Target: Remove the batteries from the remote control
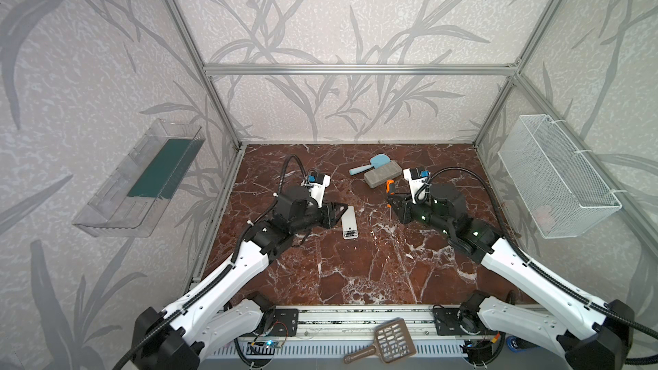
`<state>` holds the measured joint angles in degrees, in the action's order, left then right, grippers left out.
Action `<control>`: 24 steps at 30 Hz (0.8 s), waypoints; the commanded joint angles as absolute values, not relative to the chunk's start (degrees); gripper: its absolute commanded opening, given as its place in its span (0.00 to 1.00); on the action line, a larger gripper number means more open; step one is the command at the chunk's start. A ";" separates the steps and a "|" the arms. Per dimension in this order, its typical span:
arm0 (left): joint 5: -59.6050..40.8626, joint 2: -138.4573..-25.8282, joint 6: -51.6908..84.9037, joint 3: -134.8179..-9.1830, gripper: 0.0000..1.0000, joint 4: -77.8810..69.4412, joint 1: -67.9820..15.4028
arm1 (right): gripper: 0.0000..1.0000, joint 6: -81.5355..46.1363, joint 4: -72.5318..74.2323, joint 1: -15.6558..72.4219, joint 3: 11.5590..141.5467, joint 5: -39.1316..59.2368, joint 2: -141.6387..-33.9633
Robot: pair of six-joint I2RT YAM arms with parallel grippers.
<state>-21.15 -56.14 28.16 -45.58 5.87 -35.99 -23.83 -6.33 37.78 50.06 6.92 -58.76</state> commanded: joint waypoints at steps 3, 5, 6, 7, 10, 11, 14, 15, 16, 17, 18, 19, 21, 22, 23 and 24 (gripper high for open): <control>-15.86 -55.40 20.70 -40.16 0.41 -10.62 -44.06 | 0.00 -27.22 5.24 36.41 49.58 13.65 -60.51; -16.03 -56.79 19.02 -38.72 0.42 -15.16 -45.28 | 0.00 -28.64 8.19 35.80 49.64 14.28 -62.02; -16.12 -57.91 18.56 -38.18 0.42 -17.56 -45.56 | 0.00 -29.67 9.59 35.38 49.78 14.79 -62.83; -16.18 -59.11 18.46 -38.14 0.42 -18.84 -45.69 | 0.00 -30.91 10.73 35.03 50.07 15.23 -63.65; -16.71 -62.15 18.36 -38.49 0.42 -22.20 -45.81 | 0.00 -32.60 11.91 34.47 51.29 15.91 -65.75; -16.66 -62.90 18.37 -38.37 0.42 -23.37 -45.86 | 0.00 -32.68 11.67 34.54 51.75 15.63 -66.27; -15.37 -65.02 18.54 -37.86 0.42 -27.57 -45.88 | 0.00 -32.83 9.68 34.46 53.11 14.07 -67.56; -14.89 -65.69 18.63 -37.95 0.42 -28.28 -45.90 | 0.00 -32.87 9.00 34.54 53.47 13.58 -67.91; -14.68 -66.31 18.76 -38.12 0.42 -28.67 -45.91 | 0.00 -32.79 8.32 34.53 53.81 13.16 -68.23; -14.63 -67.04 18.87 -38.40 0.42 -29.09 -45.89 | 0.00 -32.78 7.64 34.52 54.04 12.89 -68.42; -14.72 -67.69 19.04 -38.78 0.42 -29.21 -45.88 | 0.00 -32.78 7.47 34.52 54.07 12.92 -68.59; -14.95 -68.81 19.31 -39.27 0.42 -29.52 -45.89 | 0.00 -32.72 7.99 34.48 53.87 13.33 -68.64; -15.79 -70.45 19.76 -40.31 0.42 -29.38 -45.88 | 0.00 -32.60 10.63 34.49 52.81 14.70 -68.56; -16.06 -71.00 20.09 -40.85 0.42 -29.10 -45.89 | 0.00 -32.79 11.70 34.46 52.20 15.02 -68.43; -16.08 -71.41 20.43 -41.20 0.42 -28.67 -45.95 | 0.00 -32.96 12.51 34.47 51.91 15.33 -68.34; -16.07 -71.62 20.64 -41.52 0.42 -28.48 -45.89 | 0.00 -32.96 12.81 34.48 51.77 15.46 -68.29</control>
<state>-15.97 -71.05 20.23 -39.00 -26.59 -45.71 -32.45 8.40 34.59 51.77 14.24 -68.77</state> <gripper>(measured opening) 0.423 0.212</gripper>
